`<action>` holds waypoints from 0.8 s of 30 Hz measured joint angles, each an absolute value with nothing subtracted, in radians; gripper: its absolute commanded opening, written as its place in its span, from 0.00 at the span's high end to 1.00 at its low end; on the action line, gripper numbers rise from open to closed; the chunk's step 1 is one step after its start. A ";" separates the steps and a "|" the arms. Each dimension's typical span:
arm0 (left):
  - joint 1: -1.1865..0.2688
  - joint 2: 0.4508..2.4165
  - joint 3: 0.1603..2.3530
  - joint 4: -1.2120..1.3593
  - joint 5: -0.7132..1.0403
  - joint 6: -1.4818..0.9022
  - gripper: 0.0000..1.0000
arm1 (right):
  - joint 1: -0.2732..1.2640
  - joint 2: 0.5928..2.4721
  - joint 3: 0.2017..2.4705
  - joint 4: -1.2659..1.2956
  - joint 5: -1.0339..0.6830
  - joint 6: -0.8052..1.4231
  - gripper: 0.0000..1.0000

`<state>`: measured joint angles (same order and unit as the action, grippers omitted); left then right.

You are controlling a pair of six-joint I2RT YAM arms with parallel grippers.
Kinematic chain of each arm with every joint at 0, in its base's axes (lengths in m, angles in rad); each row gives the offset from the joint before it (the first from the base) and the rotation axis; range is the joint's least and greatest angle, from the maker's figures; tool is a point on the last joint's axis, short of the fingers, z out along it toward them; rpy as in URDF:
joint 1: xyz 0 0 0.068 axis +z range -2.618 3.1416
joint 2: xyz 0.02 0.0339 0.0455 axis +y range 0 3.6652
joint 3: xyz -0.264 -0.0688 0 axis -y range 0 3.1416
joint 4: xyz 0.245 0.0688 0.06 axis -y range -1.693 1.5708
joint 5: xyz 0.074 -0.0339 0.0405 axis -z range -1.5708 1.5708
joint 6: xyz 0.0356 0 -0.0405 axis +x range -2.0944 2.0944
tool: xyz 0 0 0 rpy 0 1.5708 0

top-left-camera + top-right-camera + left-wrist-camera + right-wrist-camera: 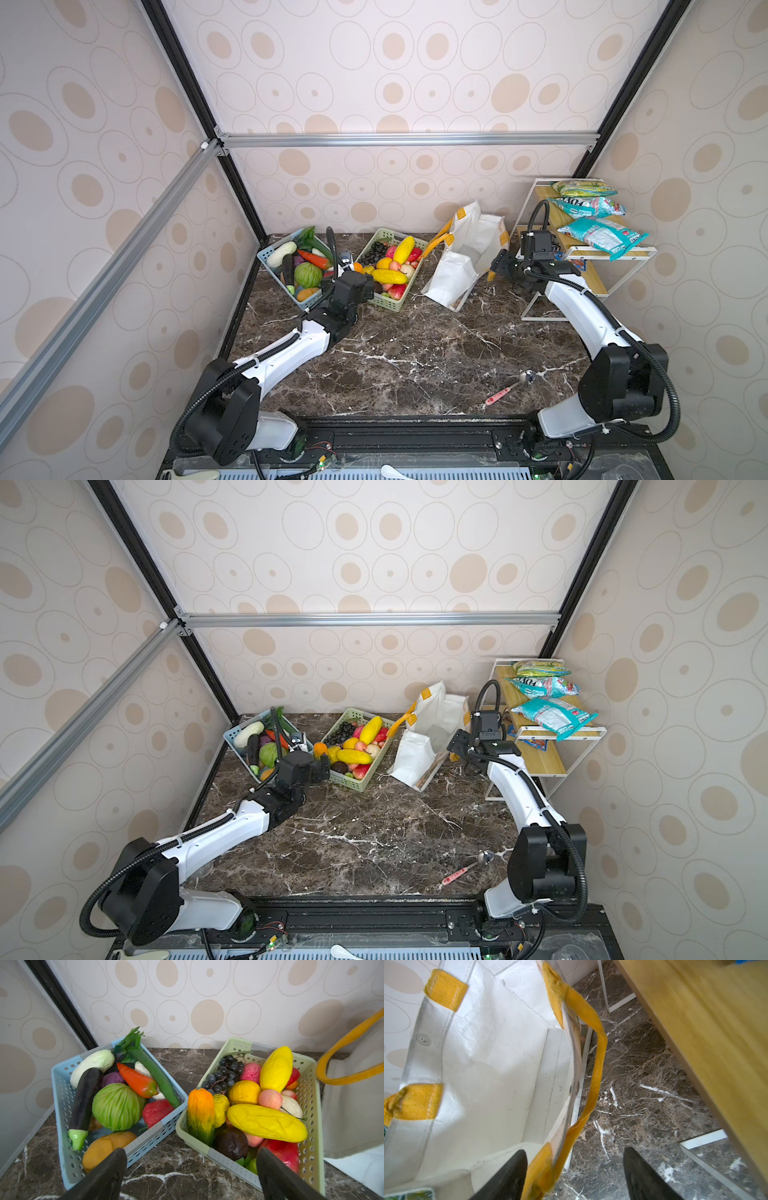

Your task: Place the food into the grocery bag and tie it

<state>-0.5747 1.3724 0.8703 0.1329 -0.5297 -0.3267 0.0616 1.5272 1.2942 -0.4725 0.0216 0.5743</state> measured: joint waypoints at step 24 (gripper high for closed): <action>-0.723 1.538 1.156 -0.019 -0.376 -0.277 0.06 | 0.061 1.530 1.319 -0.500 0.006 0.449 0.87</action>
<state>-0.7235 1.5375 1.1561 -0.0189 -0.3763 -0.2771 0.0612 1.5295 1.3193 -0.4995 0.0059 0.4488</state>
